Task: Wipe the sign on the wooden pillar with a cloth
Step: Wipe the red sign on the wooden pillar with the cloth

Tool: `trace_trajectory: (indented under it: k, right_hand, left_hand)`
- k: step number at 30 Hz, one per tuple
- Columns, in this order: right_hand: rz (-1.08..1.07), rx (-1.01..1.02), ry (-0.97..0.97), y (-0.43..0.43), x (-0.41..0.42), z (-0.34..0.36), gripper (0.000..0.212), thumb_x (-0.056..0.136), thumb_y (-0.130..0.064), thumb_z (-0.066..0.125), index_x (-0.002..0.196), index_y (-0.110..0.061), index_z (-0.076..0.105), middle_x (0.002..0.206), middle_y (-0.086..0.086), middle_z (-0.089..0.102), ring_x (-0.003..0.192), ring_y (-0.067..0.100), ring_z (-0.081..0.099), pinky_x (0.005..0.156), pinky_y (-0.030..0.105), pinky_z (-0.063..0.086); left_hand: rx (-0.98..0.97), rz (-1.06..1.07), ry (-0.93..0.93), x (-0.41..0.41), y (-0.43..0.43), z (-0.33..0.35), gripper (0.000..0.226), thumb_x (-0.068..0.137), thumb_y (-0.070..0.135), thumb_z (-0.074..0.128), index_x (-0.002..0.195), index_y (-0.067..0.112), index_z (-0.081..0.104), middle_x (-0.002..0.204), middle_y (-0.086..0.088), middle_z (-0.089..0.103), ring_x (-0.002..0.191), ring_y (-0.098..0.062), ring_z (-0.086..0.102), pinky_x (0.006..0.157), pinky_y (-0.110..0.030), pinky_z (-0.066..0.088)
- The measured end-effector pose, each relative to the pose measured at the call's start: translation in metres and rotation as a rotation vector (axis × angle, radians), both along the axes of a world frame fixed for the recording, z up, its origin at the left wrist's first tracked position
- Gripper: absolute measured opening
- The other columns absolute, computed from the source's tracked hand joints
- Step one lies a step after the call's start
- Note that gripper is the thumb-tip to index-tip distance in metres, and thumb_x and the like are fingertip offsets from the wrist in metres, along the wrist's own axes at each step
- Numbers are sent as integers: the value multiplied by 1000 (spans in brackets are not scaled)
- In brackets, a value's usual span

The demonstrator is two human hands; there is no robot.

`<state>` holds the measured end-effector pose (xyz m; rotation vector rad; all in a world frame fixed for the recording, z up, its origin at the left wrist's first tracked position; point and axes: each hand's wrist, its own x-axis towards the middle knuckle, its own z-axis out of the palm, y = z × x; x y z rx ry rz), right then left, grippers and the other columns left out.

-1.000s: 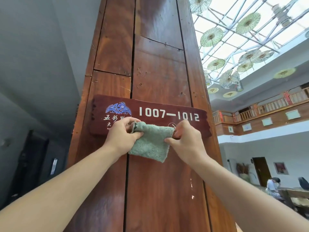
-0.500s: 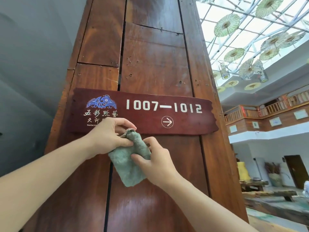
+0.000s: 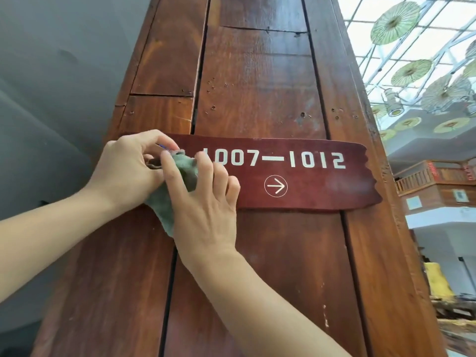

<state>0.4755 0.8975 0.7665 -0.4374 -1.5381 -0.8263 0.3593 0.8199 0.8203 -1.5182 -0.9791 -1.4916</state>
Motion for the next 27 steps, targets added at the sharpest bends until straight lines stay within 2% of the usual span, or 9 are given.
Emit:
trace_trajectory:
  k: [3, 5, 7, 10, 15, 18, 20, 24, 27]
  right_hand:
    - [-100, -19, 73, -13, -24, 26, 73, 89, -23, 65, 153, -17, 28, 155, 16, 23, 147, 39, 19, 119, 56, 18]
    - [-129, 9, 58, -11, -37, 35, 64, 94, -21, 52, 151, -5, 29, 158, 16, 29, 151, 38, 15, 123, 54, 14]
    - [-128, 30, -42, 3, -39, 38, 69, 96, -25, 45, 154, 2, 20, 163, 19, 22, 154, 38, 3, 125, 52, 7]
    - [-131, 8, -141, 26, -30, 38, 70, 104, -37, 34, 158, -1, 9, 169, 16, 9, 156, 29, -6, 126, 46, -2]
    - [-228, 48, -139, 45, -24, 44, 68, 103, -51, 25, 160, -13, 18, 170, 9, 11, 156, 28, 0, 124, 52, 6]
    - [-214, 6, -48, 53, 7, 51, 68, 100, -50, 23, 159, -17, 23, 169, 5, 14, 156, 28, 3, 125, 53, 6]
    - [-254, -82, 66, 68, 49, 54, 69, 100, -51, 19, 161, -18, 15, 170, 3, 6, 156, 26, -3, 126, 50, 0]
    - [-388, -422, 347, 92, 152, 59, 72, 100, -52, 8, 160, -16, -5, 169, 4, -16, 154, 25, -20, 124, 50, -9]
    - [-408, -532, 443, 90, 162, 62, 76, 100, -52, 10, 159, -8, -7, 168, 9, -20, 152, 29, -24, 123, 52, -14]
  left_hand:
    - [122, 15, -63, 1, 12, 12, 13, 80, 19, 75, 89, 28, 70, 76, 19, 68, 71, 9, 65, 62, 0, 40]
    - [144, 47, -75, -1, 19, 19, 9, 88, 21, 72, 87, 29, 67, 74, 15, 68, 70, -2, 65, 63, -7, 43]
    - [168, 64, -71, -7, 26, 25, 5, 90, 23, 70, 88, 28, 69, 78, 7, 72, 76, -15, 68, 69, -20, 50]
    - [146, 71, -47, -17, 38, 27, 12, 87, 22, 70, 97, 25, 75, 89, -3, 76, 99, -28, 68, 87, -38, 55]
    - [330, 98, -36, -41, 67, 6, 35, 94, 22, 49, 125, 20, 65, 120, -11, 71, 116, -26, 56, 99, -36, 41]
    - [311, 284, 90, -42, 81, 4, 49, 96, 33, 41, 139, 12, 52, 145, -16, 57, 136, -35, 48, 110, -48, 35]
    - [183, 427, 98, -40, 83, 10, 61, 97, 46, 35, 146, 11, 45, 156, -19, 45, 145, -40, 38, 115, -55, 29]
    - [10, 598, 67, -39, 82, 15, 82, 94, 70, 16, 155, 16, 30, 165, -19, 28, 152, -41, 22, 120, -57, 19]
    - [0, 636, 66, -37, 82, 13, 89, 91, 75, 8, 159, 18, 22, 168, -17, 20, 155, -40, 15, 122, -56, 14]
